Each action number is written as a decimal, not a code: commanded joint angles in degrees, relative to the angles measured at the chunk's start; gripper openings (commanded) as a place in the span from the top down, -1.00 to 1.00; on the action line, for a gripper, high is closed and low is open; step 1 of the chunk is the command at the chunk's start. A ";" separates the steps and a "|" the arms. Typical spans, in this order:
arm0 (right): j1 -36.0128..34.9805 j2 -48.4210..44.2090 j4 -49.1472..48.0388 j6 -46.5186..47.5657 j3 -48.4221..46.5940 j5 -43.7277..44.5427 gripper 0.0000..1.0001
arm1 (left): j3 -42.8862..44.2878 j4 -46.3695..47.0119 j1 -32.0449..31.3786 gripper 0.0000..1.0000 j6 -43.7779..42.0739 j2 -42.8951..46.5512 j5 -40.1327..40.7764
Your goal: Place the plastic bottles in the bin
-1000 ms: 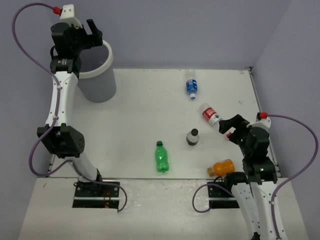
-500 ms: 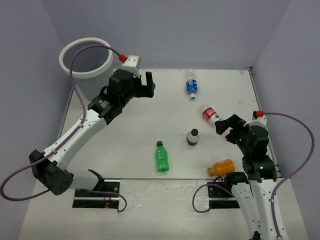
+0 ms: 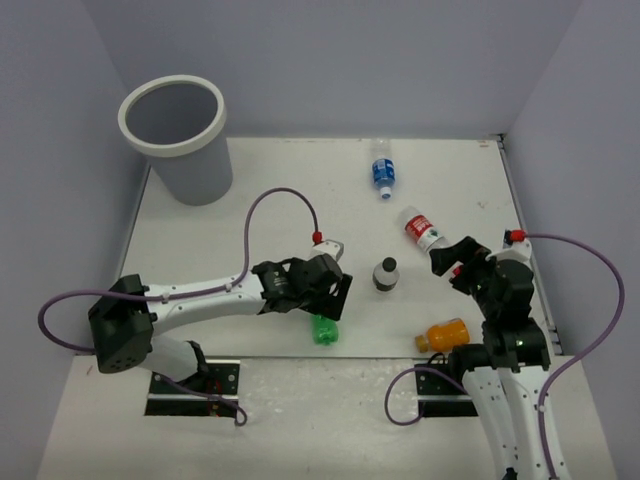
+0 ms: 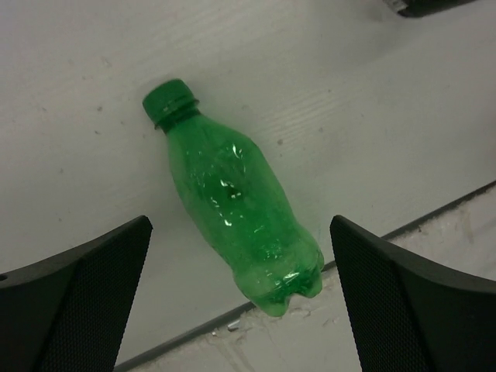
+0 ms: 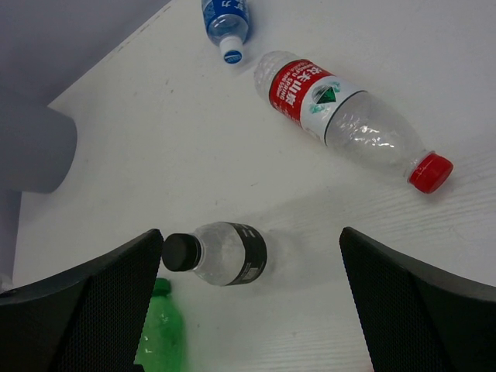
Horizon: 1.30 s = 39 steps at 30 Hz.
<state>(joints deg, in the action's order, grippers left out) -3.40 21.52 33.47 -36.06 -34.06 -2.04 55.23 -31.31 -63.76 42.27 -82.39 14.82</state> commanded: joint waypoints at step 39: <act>0.06 9.10 0.79 3.01 -10.19 -3.90 -0.98 | 17.57 14.71 22.15 0.99 -18.10 7.68 17.92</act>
<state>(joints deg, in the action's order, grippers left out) -3.42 27.98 34.10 -34.81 -39.08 -5.09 62.82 -23.90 -47.21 36.13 -76.54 25.90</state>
